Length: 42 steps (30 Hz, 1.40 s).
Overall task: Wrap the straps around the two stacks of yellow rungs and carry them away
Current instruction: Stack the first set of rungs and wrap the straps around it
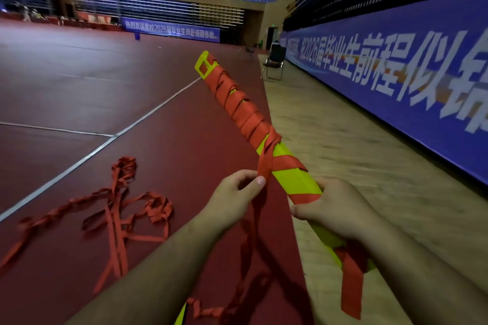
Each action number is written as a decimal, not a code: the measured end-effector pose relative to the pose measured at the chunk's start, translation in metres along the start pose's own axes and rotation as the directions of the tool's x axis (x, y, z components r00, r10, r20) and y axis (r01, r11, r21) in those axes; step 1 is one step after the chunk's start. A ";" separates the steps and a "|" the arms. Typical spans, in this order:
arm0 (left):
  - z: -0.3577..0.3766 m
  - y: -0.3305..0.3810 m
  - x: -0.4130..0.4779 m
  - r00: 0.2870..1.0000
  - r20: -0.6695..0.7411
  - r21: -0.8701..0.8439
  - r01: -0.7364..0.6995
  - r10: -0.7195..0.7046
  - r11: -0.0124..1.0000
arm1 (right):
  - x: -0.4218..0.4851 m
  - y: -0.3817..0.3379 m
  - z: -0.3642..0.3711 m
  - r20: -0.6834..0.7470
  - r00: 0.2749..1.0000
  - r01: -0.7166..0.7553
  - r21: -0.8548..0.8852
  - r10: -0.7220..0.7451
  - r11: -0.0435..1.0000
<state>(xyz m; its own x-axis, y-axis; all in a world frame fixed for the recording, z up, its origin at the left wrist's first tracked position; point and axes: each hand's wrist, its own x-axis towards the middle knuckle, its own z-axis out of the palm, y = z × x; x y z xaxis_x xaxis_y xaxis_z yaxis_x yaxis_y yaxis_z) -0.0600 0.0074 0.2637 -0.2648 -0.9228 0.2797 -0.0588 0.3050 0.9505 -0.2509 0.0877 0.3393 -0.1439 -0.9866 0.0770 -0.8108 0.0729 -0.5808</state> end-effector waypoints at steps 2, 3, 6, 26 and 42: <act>0.000 -0.008 0.002 0.999 0.008 -0.031 0.036 -0.036 0.999 | 0.003 0.002 0.004 -0.004 1.000 0.000 -0.013 0.000 1.000; 0.002 -0.010 0.003 0.996 0.014 -0.112 0.086 -0.085 0.990 | 0.006 0.004 0.007 -0.005 1.000 -0.005 -0.019 0.005 1.000; 0.005 -0.006 0.001 0.962 -0.005 -0.429 0.246 -0.274 0.869 | 0.010 0.008 0.013 -0.017 1.000 -0.013 -0.043 0.012 0.999; -0.023 -0.112 -0.041 0.955 -0.103 -0.019 0.279 -0.280 0.960 | 0.026 0.058 0.131 0.172 0.974 -0.157 0.042 0.147 0.987; -0.050 -0.156 -0.014 0.943 -0.034 -0.240 0.313 -0.330 0.919 | 0.037 0.063 0.187 0.552 0.834 -0.357 0.536 0.003 0.765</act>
<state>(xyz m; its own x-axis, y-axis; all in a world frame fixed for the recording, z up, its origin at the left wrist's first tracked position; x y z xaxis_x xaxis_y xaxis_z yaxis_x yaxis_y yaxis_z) 0.0013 -0.0391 0.1188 -0.1976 -0.9792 -0.0453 0.0946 -0.0650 0.9934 -0.2008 0.0284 0.1537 0.1907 -0.9032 -0.3846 -0.2648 0.3299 -0.9061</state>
